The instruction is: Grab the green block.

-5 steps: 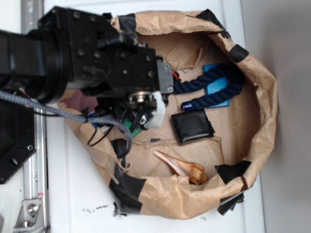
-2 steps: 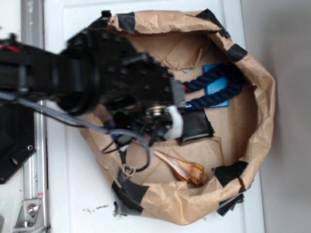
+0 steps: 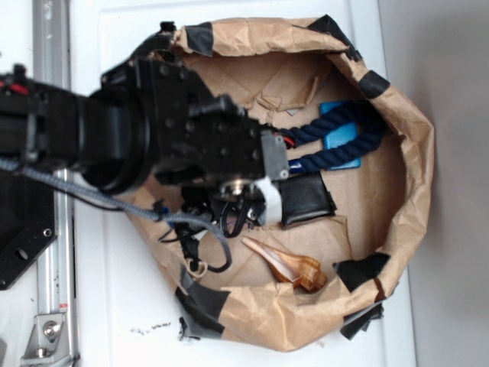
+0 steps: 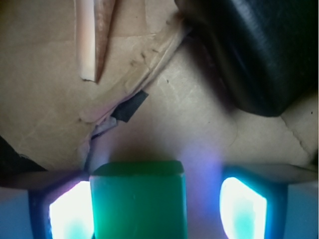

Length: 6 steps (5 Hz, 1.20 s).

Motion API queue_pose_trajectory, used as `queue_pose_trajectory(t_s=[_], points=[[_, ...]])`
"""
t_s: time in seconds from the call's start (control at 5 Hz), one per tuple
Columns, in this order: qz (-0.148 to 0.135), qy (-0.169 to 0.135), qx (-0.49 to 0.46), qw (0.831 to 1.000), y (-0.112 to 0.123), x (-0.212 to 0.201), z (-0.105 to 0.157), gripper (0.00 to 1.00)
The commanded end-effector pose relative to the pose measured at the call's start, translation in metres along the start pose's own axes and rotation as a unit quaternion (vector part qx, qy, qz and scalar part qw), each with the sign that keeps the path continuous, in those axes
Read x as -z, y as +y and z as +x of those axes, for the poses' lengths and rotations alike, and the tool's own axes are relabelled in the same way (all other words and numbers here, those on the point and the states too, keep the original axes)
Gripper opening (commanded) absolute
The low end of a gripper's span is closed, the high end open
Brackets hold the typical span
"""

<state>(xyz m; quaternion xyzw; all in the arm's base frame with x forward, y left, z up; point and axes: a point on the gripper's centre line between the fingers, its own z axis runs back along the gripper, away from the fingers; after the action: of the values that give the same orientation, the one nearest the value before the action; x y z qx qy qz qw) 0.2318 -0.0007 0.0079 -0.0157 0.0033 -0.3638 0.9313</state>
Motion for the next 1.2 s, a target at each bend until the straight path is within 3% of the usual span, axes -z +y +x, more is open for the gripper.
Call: queue_pose_trajectory(t_s=[0.0, 0.2, 0.4, 0.8, 1.0], points=[[0.027, 0.016, 0.005, 0.999, 0.016, 0.014, 0.002, 1.00], [0.023, 0.014, -0.012, 1.000, 0.020, 0.012, 0.000, 1.00], [0.012, 0.003, -0.050, 0.999, 0.023, 0.011, -0.003, 0.00], [0.007, -0.009, -0.120, 0.993, 0.030, -0.010, -0.007, 0.00], [0.021, -0.027, -0.163, 0.986, 0.036, -0.040, -0.004, 0.00]])
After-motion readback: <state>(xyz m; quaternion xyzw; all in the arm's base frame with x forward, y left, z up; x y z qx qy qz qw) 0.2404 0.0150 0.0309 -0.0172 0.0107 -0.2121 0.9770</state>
